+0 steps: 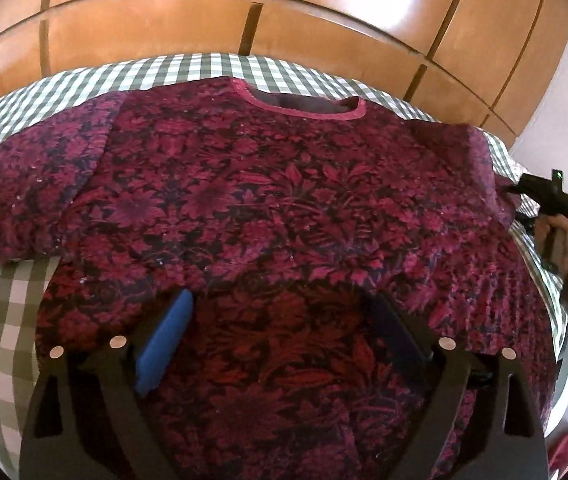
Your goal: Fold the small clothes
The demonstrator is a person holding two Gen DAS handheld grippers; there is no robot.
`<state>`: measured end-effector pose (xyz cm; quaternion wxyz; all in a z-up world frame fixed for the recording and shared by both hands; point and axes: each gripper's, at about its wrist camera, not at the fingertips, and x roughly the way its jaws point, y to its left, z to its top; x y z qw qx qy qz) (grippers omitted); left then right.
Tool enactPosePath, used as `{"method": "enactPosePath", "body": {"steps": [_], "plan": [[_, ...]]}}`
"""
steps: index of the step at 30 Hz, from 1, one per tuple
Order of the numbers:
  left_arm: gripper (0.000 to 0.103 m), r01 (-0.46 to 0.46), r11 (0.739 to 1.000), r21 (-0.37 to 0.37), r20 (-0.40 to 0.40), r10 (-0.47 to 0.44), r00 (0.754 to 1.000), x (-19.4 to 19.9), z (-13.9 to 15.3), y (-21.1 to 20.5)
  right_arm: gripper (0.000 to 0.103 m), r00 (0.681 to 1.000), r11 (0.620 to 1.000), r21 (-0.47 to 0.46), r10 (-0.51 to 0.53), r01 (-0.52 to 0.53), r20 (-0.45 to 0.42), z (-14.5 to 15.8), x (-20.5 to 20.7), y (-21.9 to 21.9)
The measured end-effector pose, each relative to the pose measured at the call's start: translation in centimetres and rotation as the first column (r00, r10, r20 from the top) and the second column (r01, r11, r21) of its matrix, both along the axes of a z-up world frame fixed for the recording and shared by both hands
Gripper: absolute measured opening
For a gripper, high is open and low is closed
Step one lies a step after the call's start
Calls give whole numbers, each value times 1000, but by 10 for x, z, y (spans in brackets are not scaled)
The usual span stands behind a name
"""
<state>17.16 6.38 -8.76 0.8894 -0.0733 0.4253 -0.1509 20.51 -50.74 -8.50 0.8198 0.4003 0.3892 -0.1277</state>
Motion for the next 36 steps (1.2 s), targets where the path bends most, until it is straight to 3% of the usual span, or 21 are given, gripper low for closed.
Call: {"method": "enactPosePath", "body": {"steps": [2,3,7,12,18,22,26,29,31,36], "plan": [[92,3,1000,1,1,-3,1000,0,0,0,15,998,997,-83,1,-6,-58,1,7,-2],[92,3,1000,-1,0,-3,1000,0,0,0,11,999,989,-149,-5,-3,-52,10,3,-1],[92,3,1000,-3,1,-3,1000,0,0,0,9,994,947,-315,-84,59,-65,27,-37,-11],[92,4,1000,-6,2,-4,1000,0,0,0,8,986,942,-325,-126,84,-110,2,-81,-23],[92,4,1000,-4,2,-4,1000,0,1,0,8,980,933,-345,-151,100,-127,16,-72,-14],[96,17,1000,-6,0,-17,1000,0,1,-2,9,995,892,-451,-73,37,-63,53,-68,21],[97,23,1000,-14,2,-23,1000,0,1,-2,9,991,835,-541,131,-100,19,94,-62,87],[97,24,1000,-16,3,-24,1000,0,1,-2,9,951,788,-575,304,-222,49,114,-55,149],[97,24,1000,-18,4,-24,1000,0,1,-2,9,908,757,-575,414,-310,57,120,-50,196],[97,21,999,-31,6,-21,1000,-1,1,-1,9,767,654,-542,641,-528,26,110,-42,318]]}}
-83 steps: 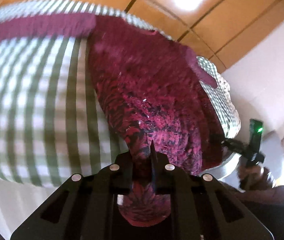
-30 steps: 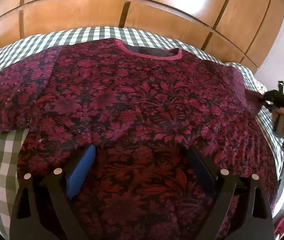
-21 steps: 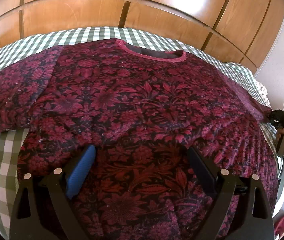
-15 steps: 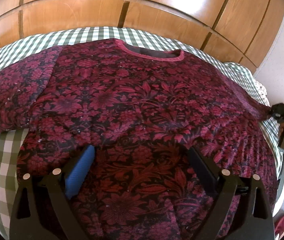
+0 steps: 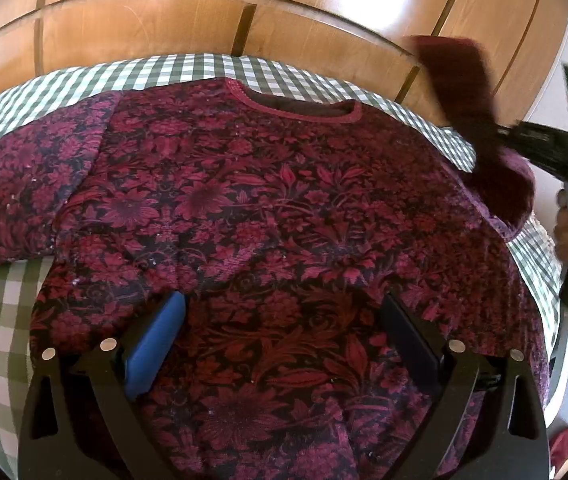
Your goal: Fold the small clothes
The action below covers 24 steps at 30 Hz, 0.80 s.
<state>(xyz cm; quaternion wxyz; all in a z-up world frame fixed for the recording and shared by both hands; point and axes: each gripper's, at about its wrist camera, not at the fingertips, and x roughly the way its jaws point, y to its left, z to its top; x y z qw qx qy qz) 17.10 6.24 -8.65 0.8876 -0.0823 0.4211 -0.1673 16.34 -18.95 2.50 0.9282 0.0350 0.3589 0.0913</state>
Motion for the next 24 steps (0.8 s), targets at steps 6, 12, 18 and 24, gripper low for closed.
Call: {"method": "enactPosePath", "body": {"steps": [6,12,18,24], "plan": [[97,-1,999,-44,-5,1,1000,-1,0,5,57,970,971,-47,233,-236,-67,-29,-13,100],[89,-24,993,-117,-46,19,999,3,9,16,90,962,960,-60,272,-273,-20,-20,-55,77],[85,-69,957,-283,-68,52,996,34,30,31,95,978,977,75,202,-198,-46,-21,-97,5],[76,-55,967,-247,-75,38,996,79,41,-1,97,989,905,425,75,-13,-128,-35,-104,-79]]}}
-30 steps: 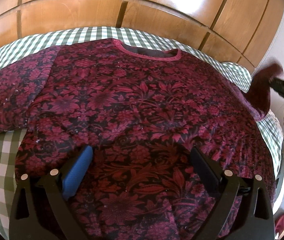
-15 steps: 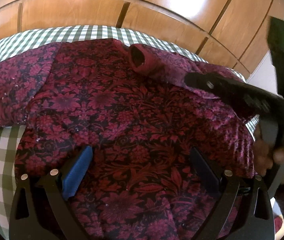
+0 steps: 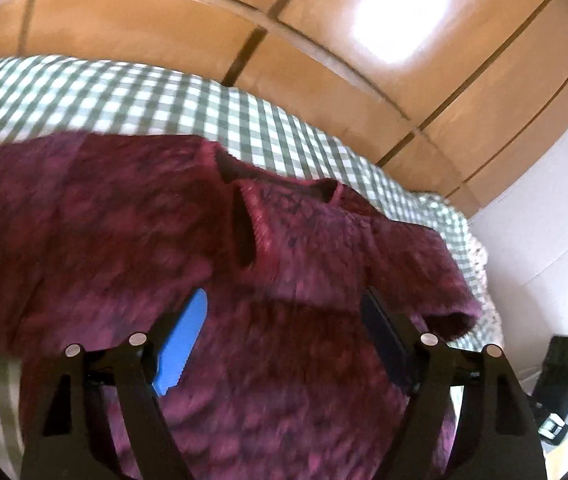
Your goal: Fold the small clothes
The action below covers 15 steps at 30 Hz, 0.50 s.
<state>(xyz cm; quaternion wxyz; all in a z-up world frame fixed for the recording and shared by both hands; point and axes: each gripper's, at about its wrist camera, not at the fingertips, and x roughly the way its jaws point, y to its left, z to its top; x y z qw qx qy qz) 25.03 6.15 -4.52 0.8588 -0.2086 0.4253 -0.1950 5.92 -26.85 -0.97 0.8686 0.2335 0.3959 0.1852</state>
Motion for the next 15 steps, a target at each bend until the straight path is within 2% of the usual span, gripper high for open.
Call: {"method": "enactPosePath", "body": {"steps": [2,3,5,9,12,15], "plan": [[54,-8,999,38,-34,10,999,19,-6,-12,97,999,996,82,-29,30,-18,-5,4,-12],[48,-16,999,41,-54,18,998,26,-9,-15,97,999,993,111,-32,34,-22,-7,8,-14],[11,-28,998,56,-67,32,997,38,-10,-19,97,999,988,149,-40,43,-22,-8,16,-17],[9,-65,994,82,0,65,998,28,4,-12,98,998,972,230,-31,43,-55,-20,43,-16],[9,-128,989,79,40,125,991,8,15,17,98,992,969,223,-84,103,-93,-36,59,-22],[8,-176,979,103,49,172,984,-14,12,50,96,990,955,271,-100,125,-104,-45,61,-32]]}}
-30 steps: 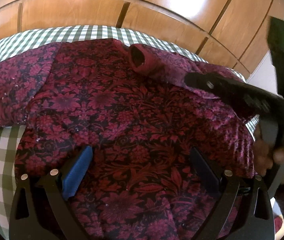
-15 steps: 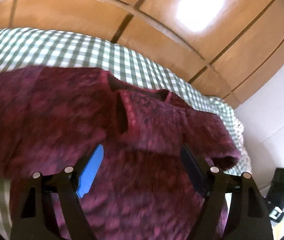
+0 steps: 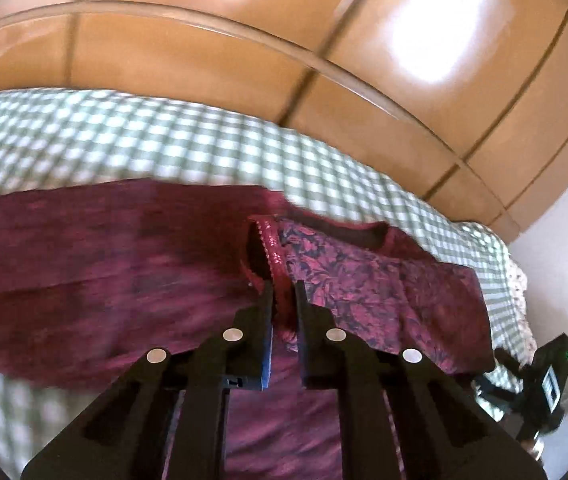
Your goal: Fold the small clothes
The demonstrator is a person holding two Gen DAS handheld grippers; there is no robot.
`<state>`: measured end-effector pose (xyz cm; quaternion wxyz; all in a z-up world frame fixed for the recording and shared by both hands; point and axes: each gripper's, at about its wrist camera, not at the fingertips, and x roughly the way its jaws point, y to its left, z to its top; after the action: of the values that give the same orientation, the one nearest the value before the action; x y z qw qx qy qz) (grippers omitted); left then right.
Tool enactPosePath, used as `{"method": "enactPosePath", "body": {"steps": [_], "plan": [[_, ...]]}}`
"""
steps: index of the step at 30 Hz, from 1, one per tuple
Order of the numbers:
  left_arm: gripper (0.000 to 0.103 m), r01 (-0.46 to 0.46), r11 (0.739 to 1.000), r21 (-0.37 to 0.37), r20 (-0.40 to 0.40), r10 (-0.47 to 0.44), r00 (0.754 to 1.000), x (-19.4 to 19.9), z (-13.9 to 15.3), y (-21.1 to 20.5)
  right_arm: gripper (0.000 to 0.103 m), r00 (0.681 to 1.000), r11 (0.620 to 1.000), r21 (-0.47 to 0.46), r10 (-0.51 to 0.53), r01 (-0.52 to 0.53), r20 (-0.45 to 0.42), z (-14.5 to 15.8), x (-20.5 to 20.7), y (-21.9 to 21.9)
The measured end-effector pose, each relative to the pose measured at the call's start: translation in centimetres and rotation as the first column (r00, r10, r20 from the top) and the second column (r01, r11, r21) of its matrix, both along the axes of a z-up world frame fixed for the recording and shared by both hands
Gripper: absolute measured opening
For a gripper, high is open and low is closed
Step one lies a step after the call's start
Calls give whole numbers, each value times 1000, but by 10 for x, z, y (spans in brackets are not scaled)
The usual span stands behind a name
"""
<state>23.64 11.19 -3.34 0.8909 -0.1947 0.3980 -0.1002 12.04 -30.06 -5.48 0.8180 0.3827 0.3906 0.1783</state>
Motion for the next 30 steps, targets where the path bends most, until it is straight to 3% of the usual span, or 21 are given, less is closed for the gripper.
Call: {"method": "enactPosePath", "body": {"steps": [5,10,13,17,20,21,23,25,27,29,30], "plan": [[8,2,996,94,-53,3,999,-25,-31,17,94,999,997,-65,47,-47,-7,1,-11,12],[8,-1,998,63,-62,4,998,-32,-45,21,96,985,964,-200,173,-174,-25,27,-37,34],[8,16,998,62,-35,-14,999,-36,-40,20,96,962,922,-305,267,-239,54,60,-55,53],[8,13,998,56,-1,-13,1000,-42,-32,20,96,963,894,-415,238,-166,128,82,-38,78],[8,3,998,61,22,-4,1000,-48,-27,21,95,974,847,-517,204,-125,99,64,-4,97],[8,-7,997,83,23,5,1000,-50,-26,22,93,982,817,-566,180,-113,63,50,10,103],[8,-24,994,111,7,23,1000,-50,-28,26,90,989,801,-583,140,-136,-38,15,33,107],[9,-48,991,127,-26,52,998,-49,-32,32,92,993,790,-604,121,-102,-10,4,34,108],[9,-116,972,203,44,110,993,-58,-22,32,93,994,766,-640,110,-71,22,0,29,115],[20,-93,980,174,90,79,993,-62,-11,29,94,994,755,-654,105,-54,39,-2,26,117],[32,-84,984,159,110,67,992,-62,-6,25,95,993,754,-655,104,-48,47,-4,25,117]]}}
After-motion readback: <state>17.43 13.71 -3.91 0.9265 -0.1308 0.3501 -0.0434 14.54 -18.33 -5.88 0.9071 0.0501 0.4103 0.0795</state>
